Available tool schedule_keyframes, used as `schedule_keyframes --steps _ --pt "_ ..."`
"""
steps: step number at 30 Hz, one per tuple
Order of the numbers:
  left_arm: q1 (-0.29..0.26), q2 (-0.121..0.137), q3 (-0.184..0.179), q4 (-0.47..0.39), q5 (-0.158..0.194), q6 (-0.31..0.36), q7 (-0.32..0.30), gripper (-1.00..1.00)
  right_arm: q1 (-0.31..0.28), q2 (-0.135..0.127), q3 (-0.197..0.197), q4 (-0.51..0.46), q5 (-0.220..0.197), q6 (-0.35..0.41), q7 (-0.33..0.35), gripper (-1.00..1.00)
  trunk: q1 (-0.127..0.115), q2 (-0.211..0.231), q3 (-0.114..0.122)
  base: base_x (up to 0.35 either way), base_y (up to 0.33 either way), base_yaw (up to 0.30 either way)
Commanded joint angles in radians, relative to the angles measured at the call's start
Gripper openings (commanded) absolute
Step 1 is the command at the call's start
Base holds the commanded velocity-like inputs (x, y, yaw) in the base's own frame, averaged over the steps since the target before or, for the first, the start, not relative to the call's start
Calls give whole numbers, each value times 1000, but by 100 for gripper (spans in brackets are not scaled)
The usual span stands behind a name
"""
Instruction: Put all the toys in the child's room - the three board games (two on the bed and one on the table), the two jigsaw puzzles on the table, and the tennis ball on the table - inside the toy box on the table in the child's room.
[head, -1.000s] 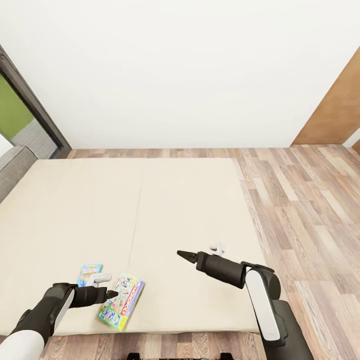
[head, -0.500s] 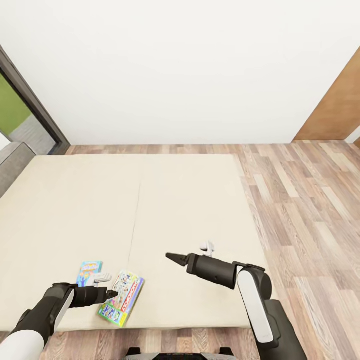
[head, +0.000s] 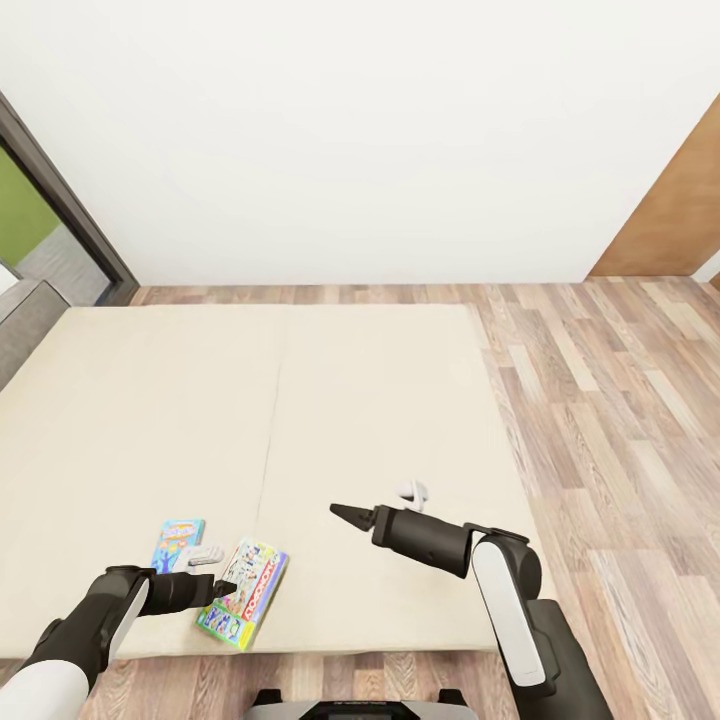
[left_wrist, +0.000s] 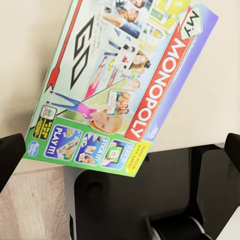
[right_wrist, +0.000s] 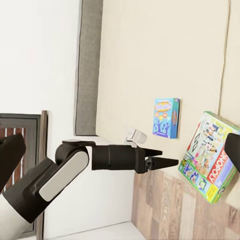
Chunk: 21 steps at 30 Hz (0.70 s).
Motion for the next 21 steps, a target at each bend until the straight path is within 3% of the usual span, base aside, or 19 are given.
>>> schedule_keyframes --steps 1,7,14,21 --pt "-1 -1 5 -1 -9 5 -9 100 -1 2 -1 -1 7 2 6 100 1 -2 -1 0 0 0" --pt "-1 0 5 -1 -9 4 -14 100 -1 6 -8 -4 3 8 10 100 1 -2 -2 0 0 0" --pt "-1 0 4 -2 -9 3 -14 100 -2 7 -8 -3 -61 0 15 100 1 -2 -2 0 0 0" --pt "-1 4 5 -2 -9 2 -17 100 -2 -3 1 -5 -84 0 17 100 1 -2 -2 0 0 0"
